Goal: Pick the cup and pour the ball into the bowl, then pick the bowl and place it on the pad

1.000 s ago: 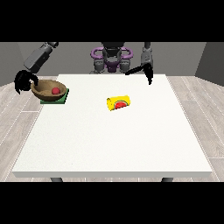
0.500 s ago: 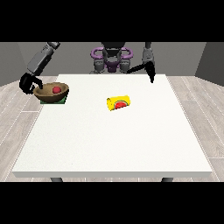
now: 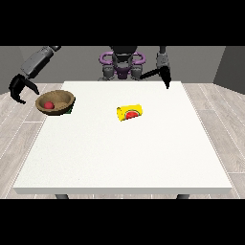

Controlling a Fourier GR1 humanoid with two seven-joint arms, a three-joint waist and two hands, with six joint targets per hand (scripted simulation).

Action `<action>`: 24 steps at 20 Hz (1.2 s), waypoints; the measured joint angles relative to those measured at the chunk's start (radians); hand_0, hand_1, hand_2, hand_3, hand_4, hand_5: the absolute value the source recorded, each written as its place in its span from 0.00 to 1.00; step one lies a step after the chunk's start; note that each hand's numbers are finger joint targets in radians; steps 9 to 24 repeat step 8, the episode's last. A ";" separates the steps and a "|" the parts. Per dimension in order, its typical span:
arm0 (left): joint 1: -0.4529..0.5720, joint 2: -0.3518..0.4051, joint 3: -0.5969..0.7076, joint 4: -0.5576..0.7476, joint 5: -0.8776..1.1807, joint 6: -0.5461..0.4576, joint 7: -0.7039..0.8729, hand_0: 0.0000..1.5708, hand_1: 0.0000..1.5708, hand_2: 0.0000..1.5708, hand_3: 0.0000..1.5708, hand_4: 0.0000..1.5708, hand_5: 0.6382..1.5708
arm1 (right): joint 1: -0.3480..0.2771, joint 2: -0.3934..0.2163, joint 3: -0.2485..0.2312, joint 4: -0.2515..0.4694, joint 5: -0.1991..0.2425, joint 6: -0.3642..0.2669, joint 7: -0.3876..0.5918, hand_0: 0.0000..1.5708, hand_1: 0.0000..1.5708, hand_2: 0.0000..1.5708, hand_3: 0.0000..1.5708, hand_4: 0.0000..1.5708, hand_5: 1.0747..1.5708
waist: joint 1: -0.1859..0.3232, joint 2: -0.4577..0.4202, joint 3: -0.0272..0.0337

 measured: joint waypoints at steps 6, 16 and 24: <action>0.017 -0.015 -0.015 -0.028 -0.003 0.001 0.024 0.00 0.00 0.00 0.00 0.00 1.00 | -0.033 -0.024 -0.002 -0.005 0.001 0.011 0.025 0.00 0.00 0.17 0.10 0.00 0.85 | -0.010 -0.009 -0.0001; 0.016 -0.013 -0.009 -0.018 -0.002 0.000 0.036 0.00 0.00 0.00 0.00 0.00 1.00 | -0.047 -0.050 -0.006 -0.008 -0.006 0.047 0.053 0.00 0.00 0.12 0.18 0.00 0.86 | -0.020 -0.032 -0.0002; 0.016 -0.013 -0.009 -0.018 -0.002 0.000 0.036 0.00 0.00 0.00 0.00 0.00 1.00 | -0.047 -0.050 -0.006 -0.008 -0.006 0.047 0.053 0.00 0.00 0.12 0.18 0.00 0.86 | -0.020 -0.032 -0.0002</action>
